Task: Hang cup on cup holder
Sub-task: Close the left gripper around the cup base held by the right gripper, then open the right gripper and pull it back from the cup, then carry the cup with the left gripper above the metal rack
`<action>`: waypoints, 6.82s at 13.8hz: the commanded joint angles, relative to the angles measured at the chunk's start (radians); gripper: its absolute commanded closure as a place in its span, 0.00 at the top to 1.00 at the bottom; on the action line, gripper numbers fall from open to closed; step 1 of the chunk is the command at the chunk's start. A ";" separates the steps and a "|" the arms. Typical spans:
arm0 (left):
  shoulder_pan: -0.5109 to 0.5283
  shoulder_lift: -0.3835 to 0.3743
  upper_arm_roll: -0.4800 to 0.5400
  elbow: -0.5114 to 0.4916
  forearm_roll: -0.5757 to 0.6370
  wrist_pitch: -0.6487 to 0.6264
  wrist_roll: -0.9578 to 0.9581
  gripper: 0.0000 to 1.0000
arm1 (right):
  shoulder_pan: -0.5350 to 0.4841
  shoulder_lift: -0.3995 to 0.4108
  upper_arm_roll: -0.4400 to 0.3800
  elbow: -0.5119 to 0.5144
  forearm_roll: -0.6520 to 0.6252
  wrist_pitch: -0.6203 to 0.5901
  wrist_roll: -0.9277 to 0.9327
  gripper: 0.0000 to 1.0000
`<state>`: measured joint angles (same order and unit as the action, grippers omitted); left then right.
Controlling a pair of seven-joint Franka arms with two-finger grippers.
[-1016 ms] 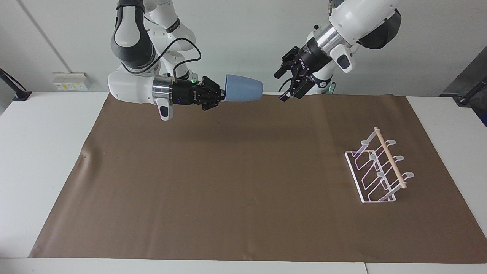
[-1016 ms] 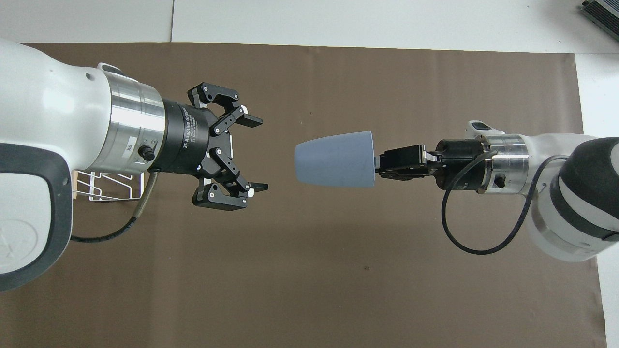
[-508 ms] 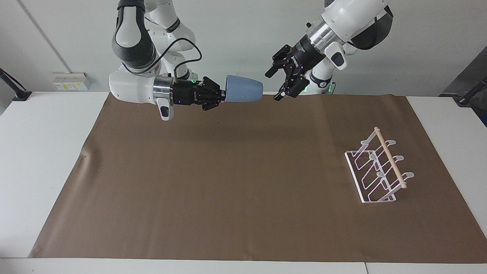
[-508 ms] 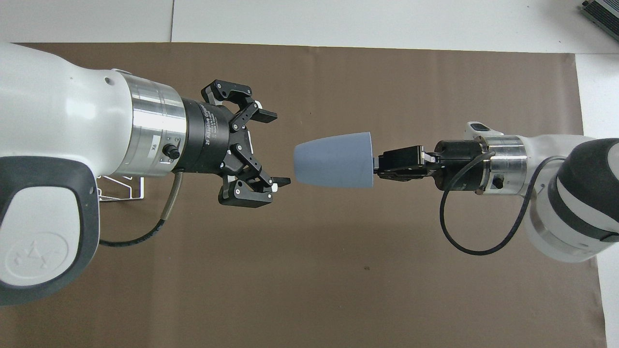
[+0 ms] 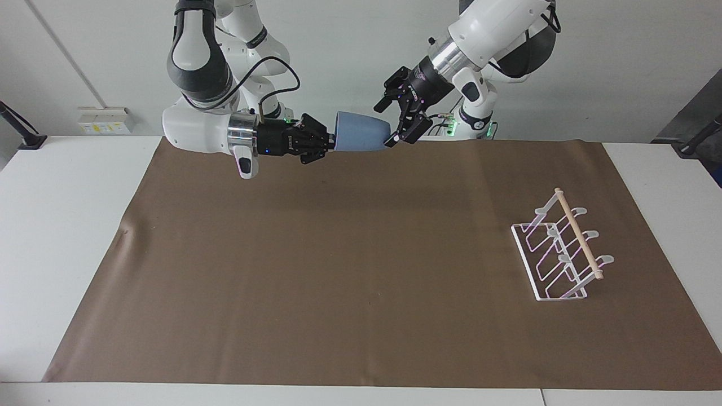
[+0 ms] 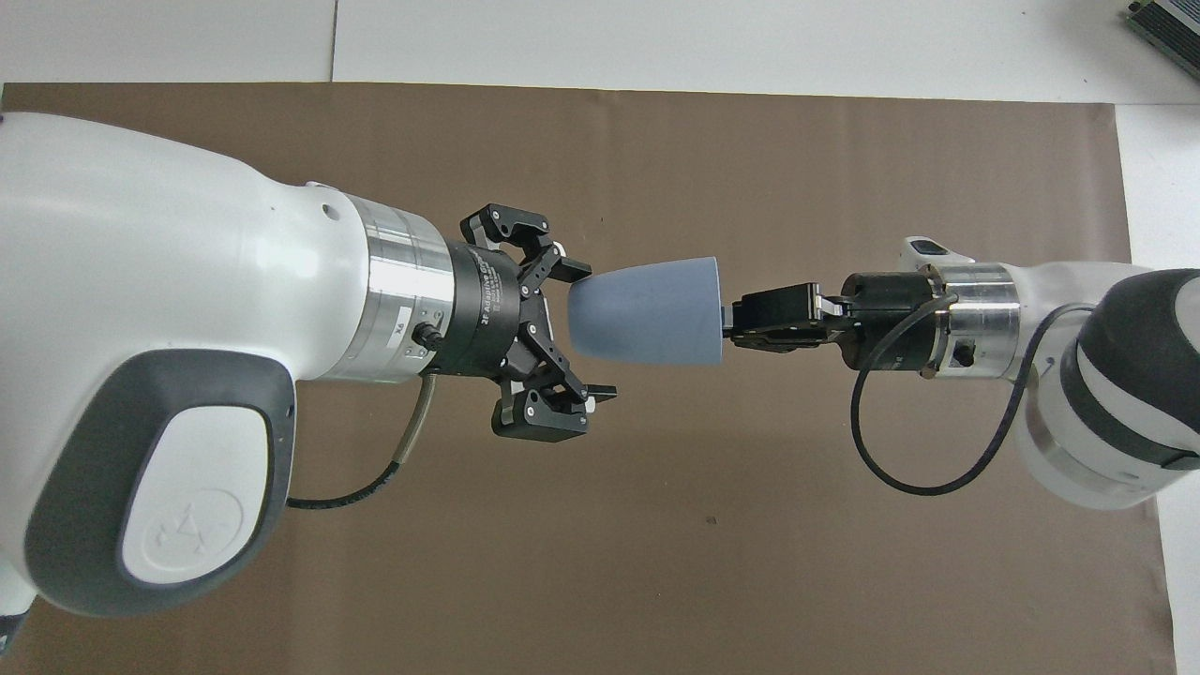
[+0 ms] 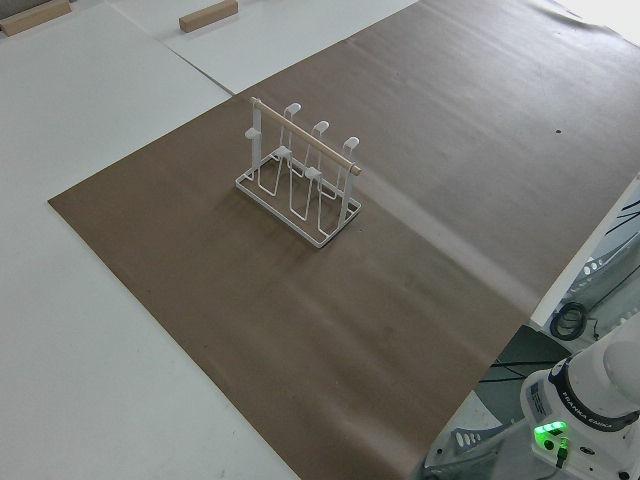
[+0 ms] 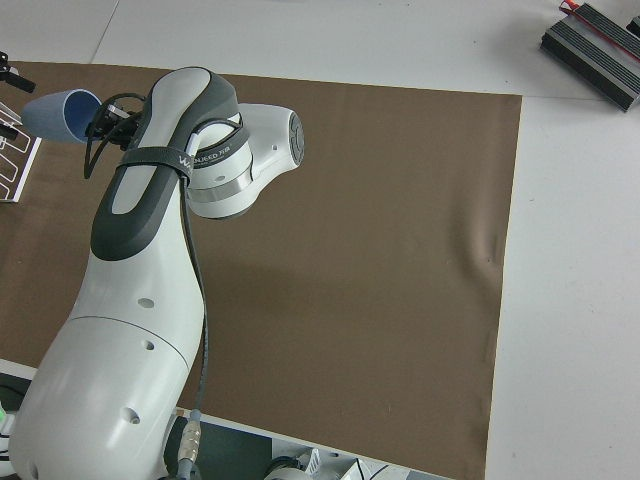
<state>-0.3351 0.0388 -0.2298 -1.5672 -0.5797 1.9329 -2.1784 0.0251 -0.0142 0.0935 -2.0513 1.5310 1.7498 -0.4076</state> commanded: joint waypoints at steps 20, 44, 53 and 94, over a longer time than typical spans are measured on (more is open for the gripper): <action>-0.050 -0.025 0.010 -0.102 0.006 0.204 -0.115 0.00 | 0.004 -0.026 0.000 -0.030 0.034 0.030 -0.022 0.00; -0.039 -0.033 0.010 -0.116 0.069 0.187 -0.086 0.00 | -0.045 -0.026 -0.009 -0.003 -0.106 0.027 0.053 0.71; 0.005 -0.040 0.027 -0.117 0.113 0.100 0.049 0.00 | -0.109 -0.029 -0.015 0.129 -0.561 0.028 0.064 1.00; 0.580 0.044 0.029 -0.260 -0.275 0.455 0.445 0.00 | -0.028 -0.020 -0.118 0.451 -1.595 -0.153 0.484 1.00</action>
<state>0.2222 0.0847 -0.1904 -1.8045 -0.8254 2.3653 -1.7598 -0.0167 -0.0443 -0.0057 -1.6158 -0.0535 1.6066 0.0680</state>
